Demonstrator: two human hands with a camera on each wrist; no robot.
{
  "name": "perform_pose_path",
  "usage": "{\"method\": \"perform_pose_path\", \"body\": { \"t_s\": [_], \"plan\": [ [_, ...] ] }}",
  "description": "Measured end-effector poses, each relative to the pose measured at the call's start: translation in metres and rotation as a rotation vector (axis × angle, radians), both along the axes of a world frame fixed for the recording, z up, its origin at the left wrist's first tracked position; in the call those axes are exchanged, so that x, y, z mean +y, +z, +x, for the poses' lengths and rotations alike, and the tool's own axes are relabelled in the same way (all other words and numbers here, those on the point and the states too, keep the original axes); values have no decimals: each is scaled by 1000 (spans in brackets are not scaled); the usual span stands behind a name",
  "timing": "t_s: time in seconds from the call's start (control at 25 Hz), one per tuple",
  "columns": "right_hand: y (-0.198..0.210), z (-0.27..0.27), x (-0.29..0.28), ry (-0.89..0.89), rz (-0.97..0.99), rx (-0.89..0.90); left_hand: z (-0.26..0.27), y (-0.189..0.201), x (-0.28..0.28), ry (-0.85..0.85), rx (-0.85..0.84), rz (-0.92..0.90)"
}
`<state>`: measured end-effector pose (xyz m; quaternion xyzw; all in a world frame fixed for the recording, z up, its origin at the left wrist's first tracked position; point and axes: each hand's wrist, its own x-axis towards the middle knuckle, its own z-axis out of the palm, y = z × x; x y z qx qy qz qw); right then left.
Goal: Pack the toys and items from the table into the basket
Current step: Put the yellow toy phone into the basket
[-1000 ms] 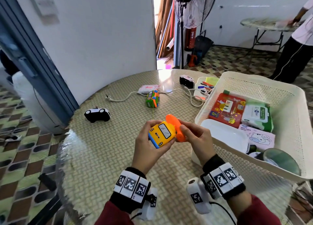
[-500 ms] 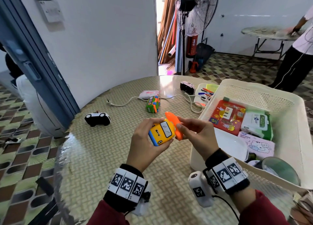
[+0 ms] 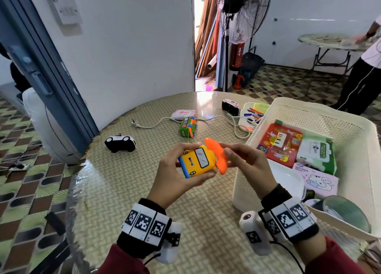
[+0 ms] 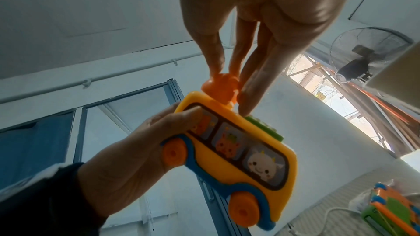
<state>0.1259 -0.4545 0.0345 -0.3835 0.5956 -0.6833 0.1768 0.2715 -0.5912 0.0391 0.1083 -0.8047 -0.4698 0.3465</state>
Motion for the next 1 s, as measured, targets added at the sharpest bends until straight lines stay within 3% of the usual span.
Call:
{"method": "perform_pose_path", "body": {
  "t_s": [0.16,0.28,0.76,1.0],
  "plan": [
    [2,-5,7,239,35,34,1,-1,2,-38,6,140],
    [4,-2,4,308,-4,18,1,1,2,-65,12,198],
    [-3,17,10,112,29,-33,-4,-7,-2,-162,18,268],
    [8,22,56,-35,49,-49,-26,-6,25,-300,-1,316]
  ]
}}
